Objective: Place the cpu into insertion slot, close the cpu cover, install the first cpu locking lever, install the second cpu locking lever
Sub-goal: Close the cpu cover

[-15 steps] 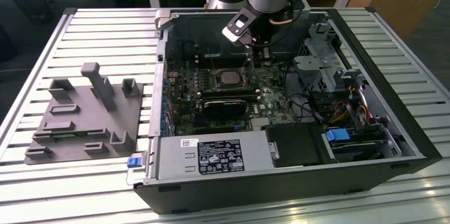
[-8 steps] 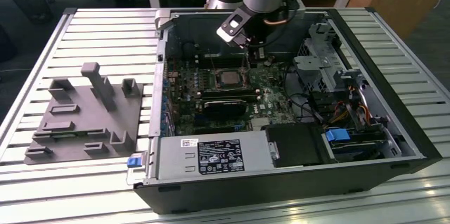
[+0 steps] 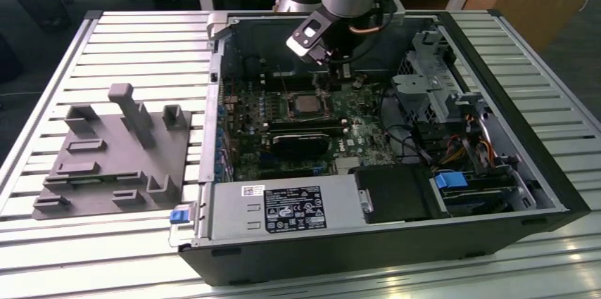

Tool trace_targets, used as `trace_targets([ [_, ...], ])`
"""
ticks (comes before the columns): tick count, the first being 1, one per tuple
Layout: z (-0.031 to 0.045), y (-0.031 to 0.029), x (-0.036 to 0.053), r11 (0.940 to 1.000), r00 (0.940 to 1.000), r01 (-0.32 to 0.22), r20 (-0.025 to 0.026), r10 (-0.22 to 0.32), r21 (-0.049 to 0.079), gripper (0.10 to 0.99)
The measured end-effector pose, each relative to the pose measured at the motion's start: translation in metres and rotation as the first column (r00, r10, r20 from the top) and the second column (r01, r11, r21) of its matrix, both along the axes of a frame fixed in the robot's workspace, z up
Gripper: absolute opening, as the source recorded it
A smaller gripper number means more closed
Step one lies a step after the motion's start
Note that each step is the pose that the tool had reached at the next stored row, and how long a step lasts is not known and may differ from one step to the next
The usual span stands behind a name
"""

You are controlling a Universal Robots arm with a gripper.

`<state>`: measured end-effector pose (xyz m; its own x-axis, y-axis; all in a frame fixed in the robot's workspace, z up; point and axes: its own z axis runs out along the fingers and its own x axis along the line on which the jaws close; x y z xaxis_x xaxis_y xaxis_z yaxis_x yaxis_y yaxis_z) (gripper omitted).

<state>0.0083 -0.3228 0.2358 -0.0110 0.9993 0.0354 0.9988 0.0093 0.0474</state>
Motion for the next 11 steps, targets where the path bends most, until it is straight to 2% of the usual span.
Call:
trace_targets([
  [11, -0.0003, 0.0, -0.005, 1.0, 1.0, 0.0, 0.0, 0.0, 0.001, 0.106],
])
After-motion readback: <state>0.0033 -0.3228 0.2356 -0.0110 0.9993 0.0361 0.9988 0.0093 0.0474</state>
